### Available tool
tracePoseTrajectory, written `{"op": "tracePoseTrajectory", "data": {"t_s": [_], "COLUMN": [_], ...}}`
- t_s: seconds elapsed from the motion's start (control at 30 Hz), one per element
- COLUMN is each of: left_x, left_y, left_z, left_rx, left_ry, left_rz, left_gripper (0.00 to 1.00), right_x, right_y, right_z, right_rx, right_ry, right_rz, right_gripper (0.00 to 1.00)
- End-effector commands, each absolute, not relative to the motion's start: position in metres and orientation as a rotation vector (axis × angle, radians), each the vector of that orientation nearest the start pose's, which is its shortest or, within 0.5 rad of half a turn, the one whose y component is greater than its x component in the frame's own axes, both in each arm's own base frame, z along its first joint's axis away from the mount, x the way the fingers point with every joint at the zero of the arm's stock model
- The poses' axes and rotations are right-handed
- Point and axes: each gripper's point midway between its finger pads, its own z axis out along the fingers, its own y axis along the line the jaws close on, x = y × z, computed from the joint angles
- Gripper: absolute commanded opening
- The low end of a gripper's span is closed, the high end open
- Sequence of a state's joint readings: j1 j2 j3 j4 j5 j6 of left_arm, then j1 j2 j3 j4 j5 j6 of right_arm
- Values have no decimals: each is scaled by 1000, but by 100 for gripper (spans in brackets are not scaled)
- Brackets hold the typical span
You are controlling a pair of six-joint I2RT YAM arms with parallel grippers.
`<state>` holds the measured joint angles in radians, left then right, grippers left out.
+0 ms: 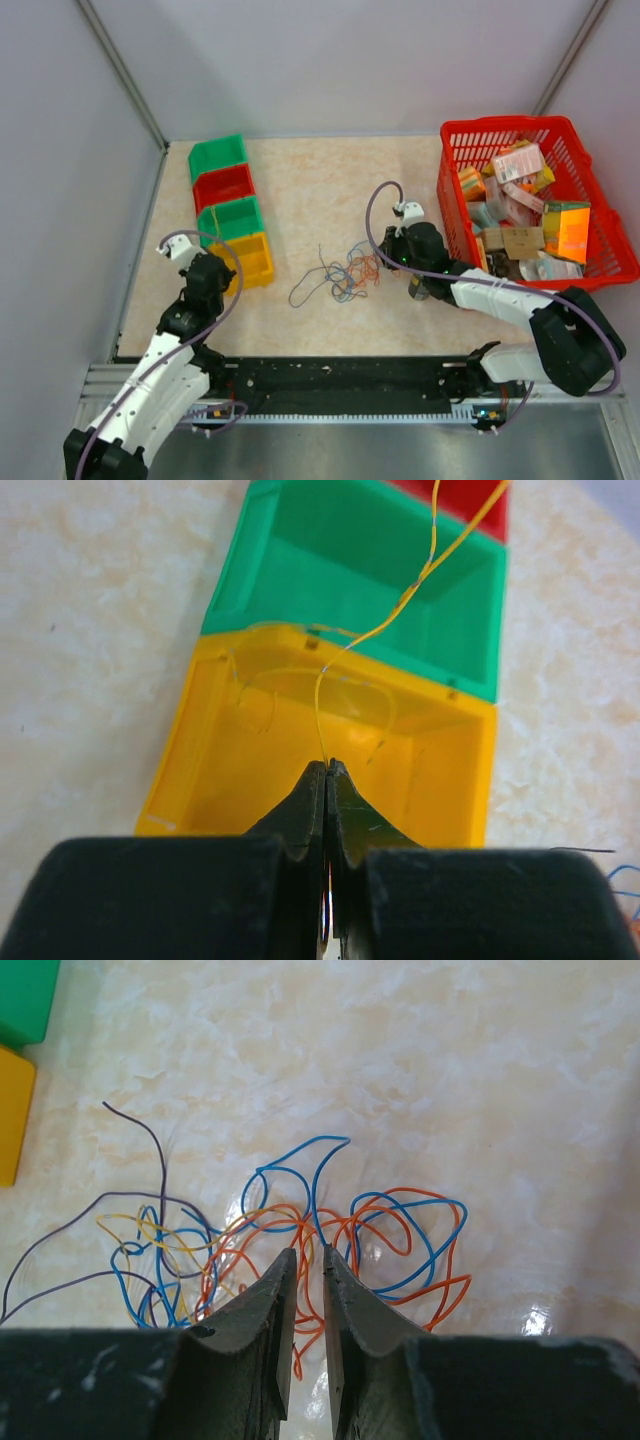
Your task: Untangle the cables
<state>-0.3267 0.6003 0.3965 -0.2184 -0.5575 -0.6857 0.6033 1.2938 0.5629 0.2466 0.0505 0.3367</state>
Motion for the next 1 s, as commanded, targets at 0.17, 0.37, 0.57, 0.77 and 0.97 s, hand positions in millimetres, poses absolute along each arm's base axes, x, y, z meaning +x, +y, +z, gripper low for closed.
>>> {"op": "tracePoseTrajectory", "data": {"t_s": [0.17, 0.37, 0.57, 0.77, 0.97], "left_x": [247, 260, 280, 303, 301], "left_y": [-25, -37, -53, -63, -66], "left_z": [122, 124, 115, 114, 113], "left_rx": [-953, -1046, -1086, -1054, -1018], "left_ry": [1989, 2003, 2083, 2148, 2192], "left_rz": [-140, -180, -198, -185, -208], "left_gripper": [0, 0, 0, 0, 38], "right_x": [314, 314, 314, 314, 314], "right_y": [221, 222, 221, 221, 220], "right_z": [108, 109, 110, 111, 111], "right_rx": [-230, -232, -228, -229, -230], "right_ry": [2041, 2038, 2037, 2035, 2034], "right_rz": [555, 559, 552, 557, 555], "right_gripper": [17, 17, 17, 17, 17]}}
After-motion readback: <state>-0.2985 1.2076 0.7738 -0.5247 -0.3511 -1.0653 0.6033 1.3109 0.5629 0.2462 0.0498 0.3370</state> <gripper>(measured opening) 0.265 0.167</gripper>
